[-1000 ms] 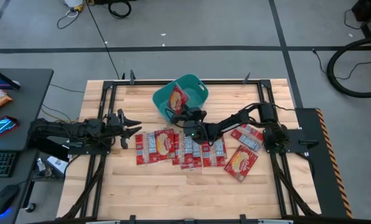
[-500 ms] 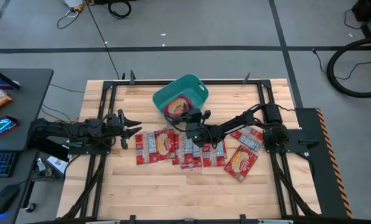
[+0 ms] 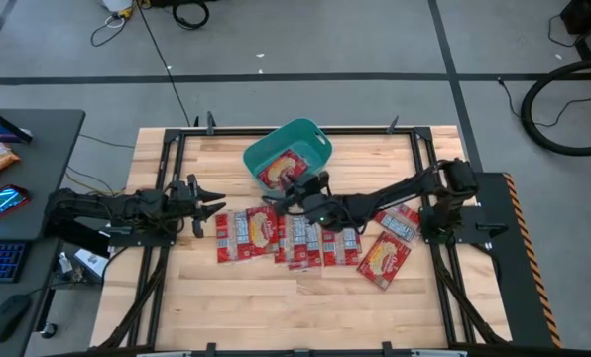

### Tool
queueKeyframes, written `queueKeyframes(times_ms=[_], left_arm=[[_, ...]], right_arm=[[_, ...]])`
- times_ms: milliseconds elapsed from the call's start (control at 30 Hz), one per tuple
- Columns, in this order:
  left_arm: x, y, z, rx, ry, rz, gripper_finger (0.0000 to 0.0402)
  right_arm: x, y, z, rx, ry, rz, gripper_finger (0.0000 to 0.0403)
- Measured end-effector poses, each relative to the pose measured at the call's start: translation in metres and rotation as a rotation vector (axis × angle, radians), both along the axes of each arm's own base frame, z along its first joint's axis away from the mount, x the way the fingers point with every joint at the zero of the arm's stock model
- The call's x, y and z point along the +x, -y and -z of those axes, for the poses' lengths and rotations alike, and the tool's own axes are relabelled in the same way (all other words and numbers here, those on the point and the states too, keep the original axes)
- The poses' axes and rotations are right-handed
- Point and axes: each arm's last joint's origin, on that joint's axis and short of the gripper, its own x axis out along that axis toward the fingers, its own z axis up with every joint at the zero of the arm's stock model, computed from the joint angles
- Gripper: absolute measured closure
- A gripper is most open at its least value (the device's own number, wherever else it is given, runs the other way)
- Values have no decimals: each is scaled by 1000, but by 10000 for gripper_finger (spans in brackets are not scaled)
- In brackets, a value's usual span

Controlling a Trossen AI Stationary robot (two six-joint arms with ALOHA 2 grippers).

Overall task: Sort popcorn bags into baskets
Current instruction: Put the popcorn bag into the blue bin

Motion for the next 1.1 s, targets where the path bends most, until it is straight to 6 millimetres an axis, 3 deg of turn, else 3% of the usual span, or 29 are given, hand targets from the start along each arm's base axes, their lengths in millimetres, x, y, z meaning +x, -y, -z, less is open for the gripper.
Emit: queueKeyframes(times_ms=[167,433,867,1100], left_arm=[[0,0,0,0,1,0,283],[0,0,0,0,1,0,283],[0,1,1,8,-13,45,283],[0,1,1,14,-14,45,283]], right_arm=[[-2,-1,18,257,-78,-214,309],[-7,-2,29,495,-156,-323,309],[-19,11,42,718,-325,-256,307],[-29,25,49,908,-442,-261,276]])
